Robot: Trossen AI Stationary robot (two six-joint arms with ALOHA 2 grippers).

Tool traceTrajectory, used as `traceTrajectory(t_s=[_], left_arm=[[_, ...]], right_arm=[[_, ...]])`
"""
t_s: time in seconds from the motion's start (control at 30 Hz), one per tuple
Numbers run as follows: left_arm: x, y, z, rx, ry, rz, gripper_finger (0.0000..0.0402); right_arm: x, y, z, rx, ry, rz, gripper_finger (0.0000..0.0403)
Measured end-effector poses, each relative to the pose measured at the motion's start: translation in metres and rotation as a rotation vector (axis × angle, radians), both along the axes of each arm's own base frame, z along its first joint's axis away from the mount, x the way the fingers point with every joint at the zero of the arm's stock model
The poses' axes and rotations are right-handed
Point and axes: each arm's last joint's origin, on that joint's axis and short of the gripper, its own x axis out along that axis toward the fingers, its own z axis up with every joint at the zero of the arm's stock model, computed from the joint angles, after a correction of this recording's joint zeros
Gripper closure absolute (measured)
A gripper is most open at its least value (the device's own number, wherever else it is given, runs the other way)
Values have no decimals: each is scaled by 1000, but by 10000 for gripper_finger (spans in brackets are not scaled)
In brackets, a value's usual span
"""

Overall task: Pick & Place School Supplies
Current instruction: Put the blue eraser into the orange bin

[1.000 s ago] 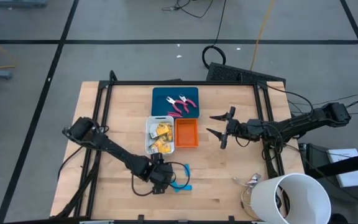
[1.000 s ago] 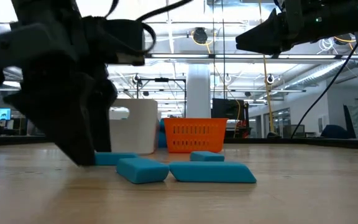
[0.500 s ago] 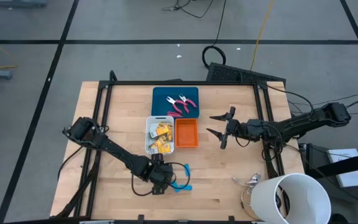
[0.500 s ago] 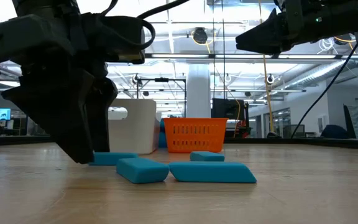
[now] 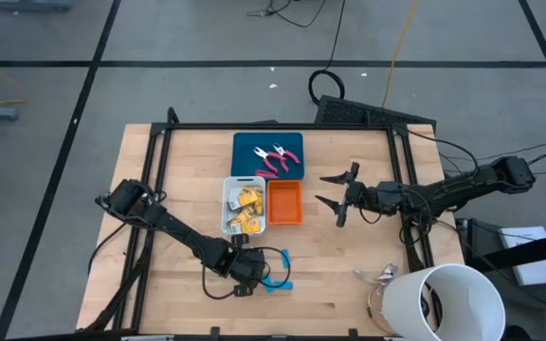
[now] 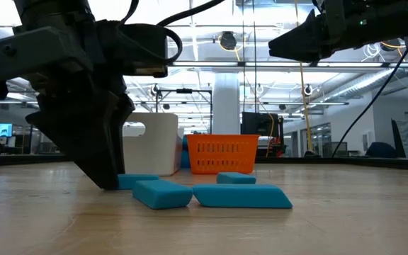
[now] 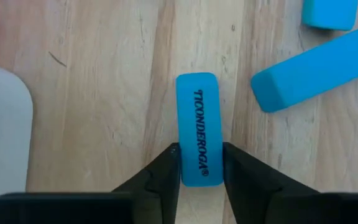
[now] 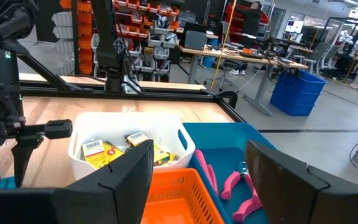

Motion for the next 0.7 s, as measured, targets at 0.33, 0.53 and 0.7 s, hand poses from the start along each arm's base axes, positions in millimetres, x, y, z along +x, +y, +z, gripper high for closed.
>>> traceTrajectory(t_s=[0.33,0.53,0.7], left_arm=[[-1,-2,3,0,-9,-12,305],[-5,0,19,36,-52,-26,331],[-9,3,36,92,-106,-45,328]], right_arm=[[0,0,0,-1,4,0,156],[0,0,0,-1,4,1,156],[0,0,0,-1,4,1,156]])
